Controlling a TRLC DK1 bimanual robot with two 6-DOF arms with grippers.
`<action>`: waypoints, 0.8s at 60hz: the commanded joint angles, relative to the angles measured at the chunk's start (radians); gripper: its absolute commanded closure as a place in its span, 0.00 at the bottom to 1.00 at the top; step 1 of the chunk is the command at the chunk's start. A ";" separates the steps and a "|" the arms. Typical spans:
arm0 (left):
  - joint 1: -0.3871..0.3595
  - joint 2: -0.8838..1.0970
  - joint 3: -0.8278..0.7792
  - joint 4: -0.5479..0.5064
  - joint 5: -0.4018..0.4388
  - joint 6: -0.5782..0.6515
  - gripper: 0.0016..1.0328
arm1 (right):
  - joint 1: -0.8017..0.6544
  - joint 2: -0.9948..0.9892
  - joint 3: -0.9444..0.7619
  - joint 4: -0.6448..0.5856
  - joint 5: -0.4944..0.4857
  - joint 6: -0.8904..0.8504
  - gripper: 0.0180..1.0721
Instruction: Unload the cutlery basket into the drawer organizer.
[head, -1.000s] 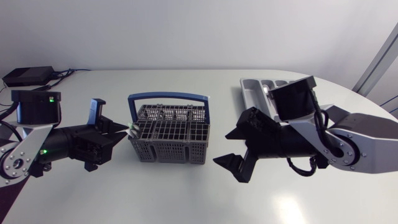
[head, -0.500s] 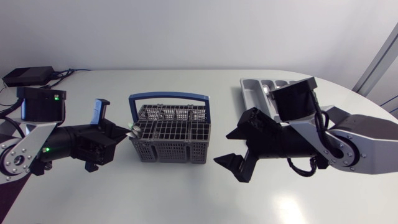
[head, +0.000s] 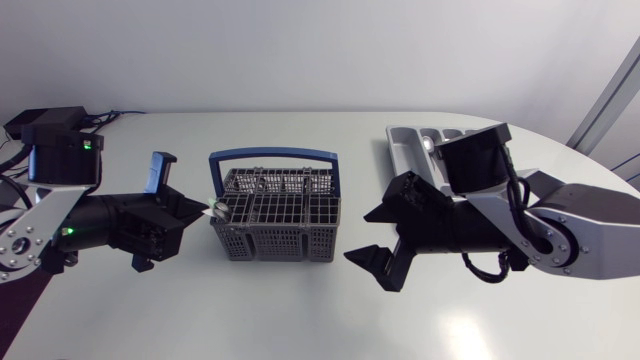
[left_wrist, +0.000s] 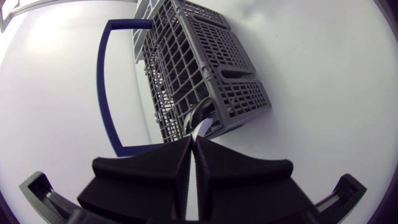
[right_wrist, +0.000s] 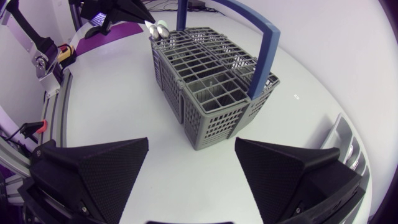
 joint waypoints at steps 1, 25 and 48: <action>-0.002 -0.038 0.050 -0.024 0.004 0.045 0.96 | -0.005 0.015 -0.033 0.014 -0.005 -0.007 0.05; 0.025 -0.144 0.098 -0.164 0.004 0.093 0.96 | 0.004 0.001 -0.043 0.018 -0.005 -0.001 0.05; 0.084 -0.256 0.126 -0.259 0.030 0.099 0.96 | 0.026 -0.019 -0.047 0.013 -0.002 0.010 0.05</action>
